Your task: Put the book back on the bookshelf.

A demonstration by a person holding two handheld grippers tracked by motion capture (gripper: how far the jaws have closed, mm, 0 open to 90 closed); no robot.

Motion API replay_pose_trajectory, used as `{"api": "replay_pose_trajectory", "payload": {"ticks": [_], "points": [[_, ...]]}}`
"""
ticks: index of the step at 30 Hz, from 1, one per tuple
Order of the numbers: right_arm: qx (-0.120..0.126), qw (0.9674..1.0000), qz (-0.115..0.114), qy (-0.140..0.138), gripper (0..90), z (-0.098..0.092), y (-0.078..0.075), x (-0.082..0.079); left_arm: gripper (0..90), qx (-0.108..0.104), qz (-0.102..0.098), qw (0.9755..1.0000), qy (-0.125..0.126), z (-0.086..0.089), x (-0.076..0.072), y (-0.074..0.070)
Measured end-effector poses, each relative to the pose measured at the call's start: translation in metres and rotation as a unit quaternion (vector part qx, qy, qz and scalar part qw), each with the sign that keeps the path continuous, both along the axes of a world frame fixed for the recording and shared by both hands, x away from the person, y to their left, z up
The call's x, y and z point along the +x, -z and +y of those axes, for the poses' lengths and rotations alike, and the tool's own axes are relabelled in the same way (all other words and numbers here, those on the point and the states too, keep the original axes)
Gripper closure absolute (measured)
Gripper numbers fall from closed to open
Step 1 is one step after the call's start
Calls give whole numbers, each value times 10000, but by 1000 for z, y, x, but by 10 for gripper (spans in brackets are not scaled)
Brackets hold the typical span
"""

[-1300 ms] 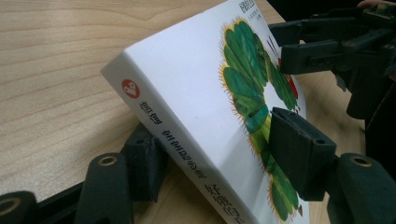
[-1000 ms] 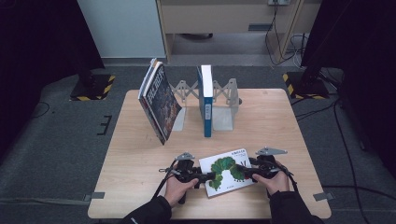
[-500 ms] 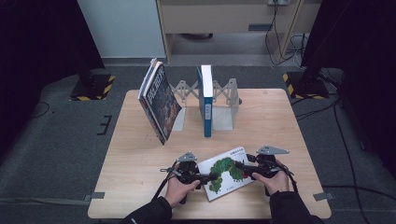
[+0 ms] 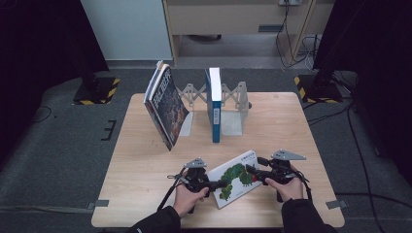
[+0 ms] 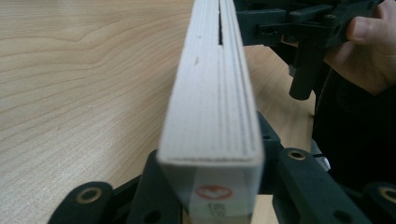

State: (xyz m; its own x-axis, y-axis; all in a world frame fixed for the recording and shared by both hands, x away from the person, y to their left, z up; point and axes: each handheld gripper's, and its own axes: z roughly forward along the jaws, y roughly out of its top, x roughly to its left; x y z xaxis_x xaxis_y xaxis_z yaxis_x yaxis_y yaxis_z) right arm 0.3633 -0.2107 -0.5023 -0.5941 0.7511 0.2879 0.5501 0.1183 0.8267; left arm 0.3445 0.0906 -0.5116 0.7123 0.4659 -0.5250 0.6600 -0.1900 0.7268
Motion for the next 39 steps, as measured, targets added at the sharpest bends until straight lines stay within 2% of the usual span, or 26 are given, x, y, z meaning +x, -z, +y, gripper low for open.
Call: {"api": "replay_pose_trajectory", "payload": {"ticks": [3,12,16,21,25,29,35,39], "points": [[-40,9999,-32,133,318,-5,0,1,740,37,-92,9999,-42,-1,-2,-5],[-334,9985,-5,445,297,-19,1,4,746,176,-390,9985,-336,6,0,-26],[-705,9955,41,624,281,-26,4,5,746,234,-456,9977,-454,10,2,-32],[-1210,9889,190,838,229,-37,10,7,746,181,-583,9962,-626,15,4,-43],[-1558,9824,443,927,214,-45,16,9,746,158,-741,9941,-779,21,8,-54],[-1611,9805,526,998,200,-49,20,9,746,182,-891,9911,-975,23,12,-64],[-1818,9762,700,952,173,-51,25,10,745,172,-1056,9871,-1190,19,20,-72],[-1848,9758,687,943,155,-51,26,10,745,223,-1133,9835,-1393,16,26,-77]]}}
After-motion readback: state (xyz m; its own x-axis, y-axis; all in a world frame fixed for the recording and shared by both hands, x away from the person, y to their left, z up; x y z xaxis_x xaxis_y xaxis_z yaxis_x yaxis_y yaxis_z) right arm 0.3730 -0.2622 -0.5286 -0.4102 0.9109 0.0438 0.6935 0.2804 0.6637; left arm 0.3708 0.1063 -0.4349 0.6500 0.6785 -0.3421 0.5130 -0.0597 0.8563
